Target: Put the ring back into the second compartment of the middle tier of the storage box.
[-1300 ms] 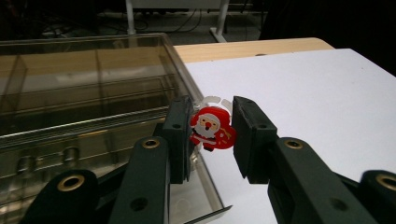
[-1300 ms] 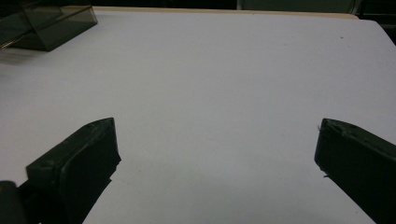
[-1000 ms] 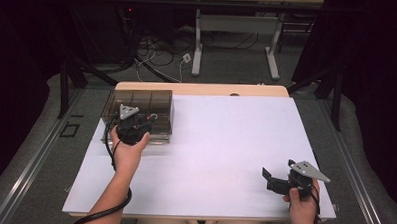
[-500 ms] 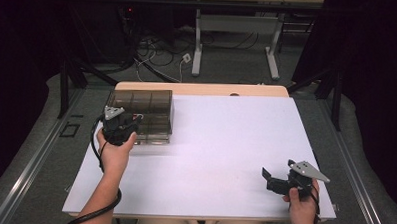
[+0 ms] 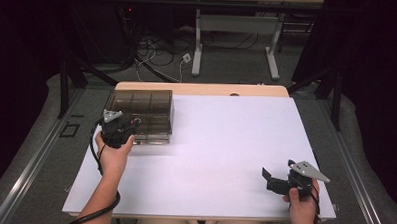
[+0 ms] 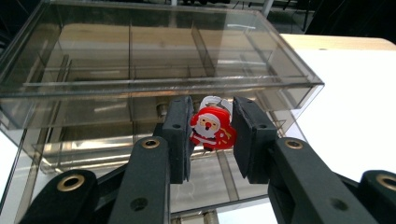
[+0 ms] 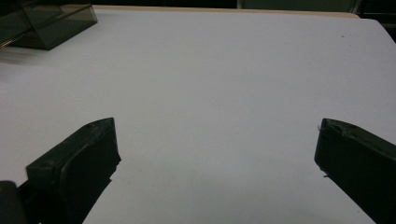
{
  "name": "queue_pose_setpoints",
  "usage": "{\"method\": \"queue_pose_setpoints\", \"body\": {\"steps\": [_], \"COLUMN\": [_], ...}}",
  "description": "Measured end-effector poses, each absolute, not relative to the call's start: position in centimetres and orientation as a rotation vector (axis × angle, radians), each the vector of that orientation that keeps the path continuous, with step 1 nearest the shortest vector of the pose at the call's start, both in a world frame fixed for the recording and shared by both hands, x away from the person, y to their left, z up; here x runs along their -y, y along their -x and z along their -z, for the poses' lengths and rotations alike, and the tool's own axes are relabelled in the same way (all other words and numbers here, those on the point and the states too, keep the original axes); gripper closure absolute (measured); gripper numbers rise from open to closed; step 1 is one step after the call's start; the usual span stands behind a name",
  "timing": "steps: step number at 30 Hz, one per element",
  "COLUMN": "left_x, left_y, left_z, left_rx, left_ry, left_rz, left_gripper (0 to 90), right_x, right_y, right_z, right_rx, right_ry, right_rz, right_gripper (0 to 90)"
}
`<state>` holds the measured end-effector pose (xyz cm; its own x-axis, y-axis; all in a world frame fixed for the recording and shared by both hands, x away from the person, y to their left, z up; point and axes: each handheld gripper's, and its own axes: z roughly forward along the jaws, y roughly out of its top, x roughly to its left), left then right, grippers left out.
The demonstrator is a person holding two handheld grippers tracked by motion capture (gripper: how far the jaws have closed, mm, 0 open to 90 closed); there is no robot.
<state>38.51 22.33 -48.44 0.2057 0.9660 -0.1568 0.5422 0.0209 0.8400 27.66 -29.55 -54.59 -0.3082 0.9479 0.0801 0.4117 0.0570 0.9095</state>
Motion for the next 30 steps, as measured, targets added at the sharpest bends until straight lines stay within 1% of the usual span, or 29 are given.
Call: {"method": "queue_pose_setpoints", "body": {"steps": [30], "left_x": [-23.3], "left_y": [-38.8], "left_z": [50.9], "left_rx": [-1.525], "left_ry": [-1.639], "left_rz": [-0.583], "left_gripper": [68.1], "right_x": [29.5], "right_y": [-27.7], "right_z": [54.7], "right_rx": [-1.786], "right_ry": [-1.357], "right_rz": [-1.218], "right_gripper": [0.0]}}
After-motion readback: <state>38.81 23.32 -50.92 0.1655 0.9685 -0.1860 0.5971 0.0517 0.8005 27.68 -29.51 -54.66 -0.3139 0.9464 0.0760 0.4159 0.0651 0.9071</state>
